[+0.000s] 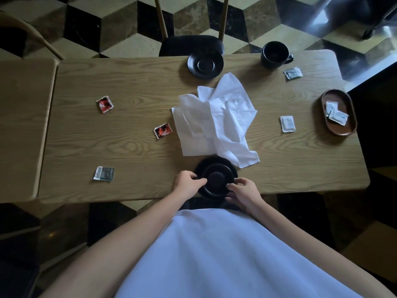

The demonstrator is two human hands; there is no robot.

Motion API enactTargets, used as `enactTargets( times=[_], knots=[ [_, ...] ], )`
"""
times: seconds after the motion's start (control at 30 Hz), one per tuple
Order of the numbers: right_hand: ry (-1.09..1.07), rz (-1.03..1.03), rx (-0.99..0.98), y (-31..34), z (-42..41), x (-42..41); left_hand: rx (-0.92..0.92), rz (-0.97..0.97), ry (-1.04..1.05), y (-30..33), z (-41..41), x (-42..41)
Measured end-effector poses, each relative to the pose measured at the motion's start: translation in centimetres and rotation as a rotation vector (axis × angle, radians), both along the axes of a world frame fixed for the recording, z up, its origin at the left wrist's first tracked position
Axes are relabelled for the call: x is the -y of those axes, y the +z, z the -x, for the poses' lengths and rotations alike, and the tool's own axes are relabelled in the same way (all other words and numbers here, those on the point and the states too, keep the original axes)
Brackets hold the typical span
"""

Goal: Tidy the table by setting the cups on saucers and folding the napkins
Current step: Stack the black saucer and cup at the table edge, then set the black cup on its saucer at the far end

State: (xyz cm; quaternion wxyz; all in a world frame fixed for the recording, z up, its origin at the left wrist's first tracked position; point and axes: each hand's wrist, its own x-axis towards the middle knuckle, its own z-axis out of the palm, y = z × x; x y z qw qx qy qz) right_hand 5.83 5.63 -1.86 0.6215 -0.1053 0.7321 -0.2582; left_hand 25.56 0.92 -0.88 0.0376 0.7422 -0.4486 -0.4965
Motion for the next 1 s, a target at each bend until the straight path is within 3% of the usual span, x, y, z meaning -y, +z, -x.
enactTargets(
  times=[0.53, 0.7, 0.87, 1.0],
  knots=[
    [0.027, -0.023, 0.032, 0.4, 0.2, 0.1, -0.092, 0.008, -0.008, 0.1, -0.7, -0.4],
    [0.071, -0.080, 0.030, 1.7, 0.4, 0.3, -0.151, -0.219, -0.131, 2.0, -1.5, 1.6],
    [0.194, -0.069, -0.006, 4.8, 3.7, 3.2, -0.026, 0.017, -0.246, 5.0, -1.1, 8.5],
    [0.093, 0.034, -0.013, 6.8, 7.7, 9.5, -0.213, 0.103, -0.183, 7.7, 3.8, 16.5]
  ],
)
